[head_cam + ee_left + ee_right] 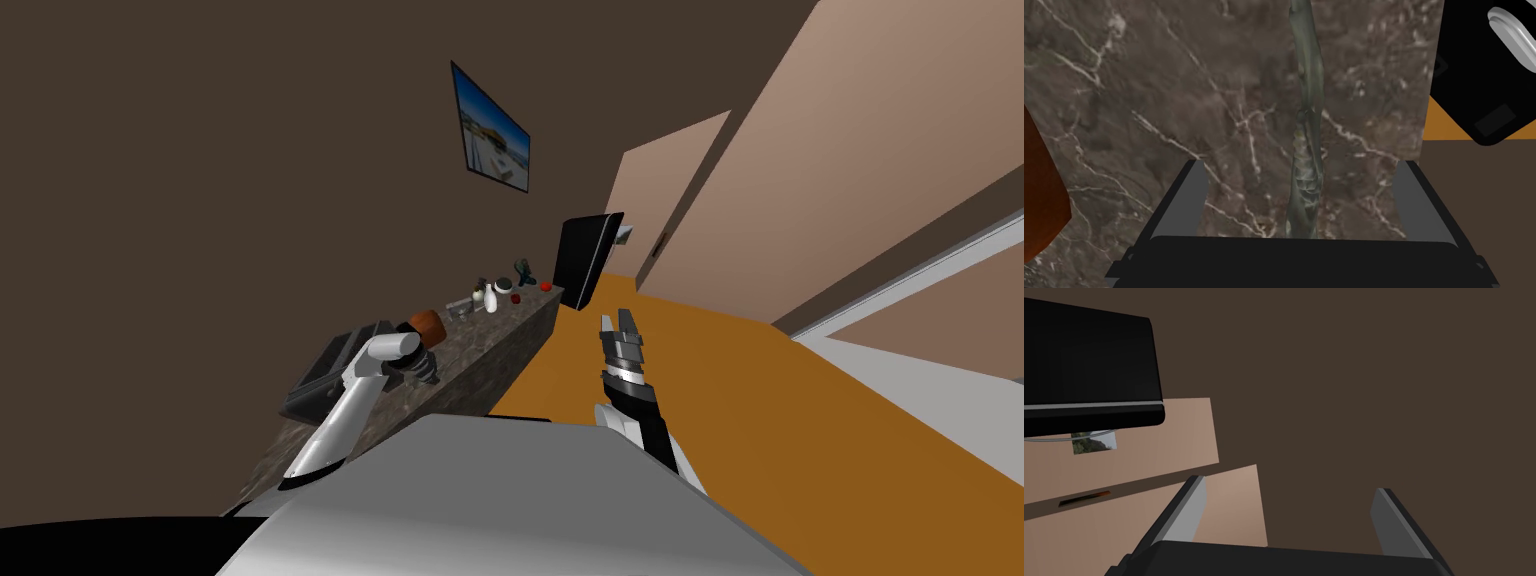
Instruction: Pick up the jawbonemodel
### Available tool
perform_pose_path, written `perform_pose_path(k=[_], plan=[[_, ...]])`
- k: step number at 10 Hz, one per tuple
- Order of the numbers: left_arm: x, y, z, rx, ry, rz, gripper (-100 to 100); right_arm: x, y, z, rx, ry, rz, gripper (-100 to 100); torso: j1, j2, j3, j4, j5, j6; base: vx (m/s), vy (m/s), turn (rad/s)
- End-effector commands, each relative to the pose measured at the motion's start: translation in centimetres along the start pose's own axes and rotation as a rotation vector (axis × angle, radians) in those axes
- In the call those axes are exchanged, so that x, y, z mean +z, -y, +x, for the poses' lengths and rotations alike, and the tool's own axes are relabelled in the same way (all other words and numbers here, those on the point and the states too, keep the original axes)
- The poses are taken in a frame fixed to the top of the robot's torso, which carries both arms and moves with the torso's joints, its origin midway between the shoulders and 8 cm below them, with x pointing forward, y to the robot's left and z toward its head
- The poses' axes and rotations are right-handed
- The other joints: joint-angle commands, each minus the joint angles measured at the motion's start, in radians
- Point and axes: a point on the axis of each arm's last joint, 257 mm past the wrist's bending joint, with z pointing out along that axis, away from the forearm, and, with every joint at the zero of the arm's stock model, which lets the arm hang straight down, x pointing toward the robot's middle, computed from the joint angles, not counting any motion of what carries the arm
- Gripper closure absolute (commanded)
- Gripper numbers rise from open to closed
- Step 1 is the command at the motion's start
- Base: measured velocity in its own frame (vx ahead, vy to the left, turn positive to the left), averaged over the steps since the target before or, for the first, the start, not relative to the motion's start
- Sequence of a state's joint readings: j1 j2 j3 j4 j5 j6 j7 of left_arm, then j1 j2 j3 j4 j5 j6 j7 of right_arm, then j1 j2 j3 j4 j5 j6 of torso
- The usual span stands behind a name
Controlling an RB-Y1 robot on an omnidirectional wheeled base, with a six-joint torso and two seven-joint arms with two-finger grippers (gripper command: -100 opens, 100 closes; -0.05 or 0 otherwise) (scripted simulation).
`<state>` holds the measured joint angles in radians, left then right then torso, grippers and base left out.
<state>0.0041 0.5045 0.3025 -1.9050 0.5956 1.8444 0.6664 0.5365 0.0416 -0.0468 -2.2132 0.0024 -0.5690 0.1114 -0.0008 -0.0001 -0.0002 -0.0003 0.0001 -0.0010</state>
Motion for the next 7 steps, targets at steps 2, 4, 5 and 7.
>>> perform_pose_path(k=[2, 4, 5, 7], plan=[[1.44, 0.27, -0.05, 0.000, -0.002, 0.003, -100, 0.00, 0.00, 0.00, 0.000, 0.000, 0.000, 0, 0.000, 0.000, 0.000, 0.000, 0.000, 0.000, -0.006, -0.010, -0.011], [1.54, 0.31, -0.17, -0.001, -0.001, 0.002, -100, 0.00, 0.00, 0.00, 0.000, 0.000, 0.000, 0, -0.001, 0.000, 0.000, 0.000, 0.000, 0.000, -0.003, -0.005, -0.005], [1.58, 0.35, -0.17, 0.000, -0.002, 0.004, 100, 0.00, 0.00, 0.00, 0.000, 0.000, 0.000, 0, 0.000, 0.000, 0.000, 0.000, 0.000, 0.000, 0.000, 0.000, 0.000], [1.59, 0.31, -0.16, 0.000, -0.002, 0.002, 100, 0.00, 0.00, 0.00, 0.000, 0.000, 0.000, 0, 0.001, 0.000, 0.000, 0.000, 0.000, 0.000, 0.000, 0.000, 0.000]])
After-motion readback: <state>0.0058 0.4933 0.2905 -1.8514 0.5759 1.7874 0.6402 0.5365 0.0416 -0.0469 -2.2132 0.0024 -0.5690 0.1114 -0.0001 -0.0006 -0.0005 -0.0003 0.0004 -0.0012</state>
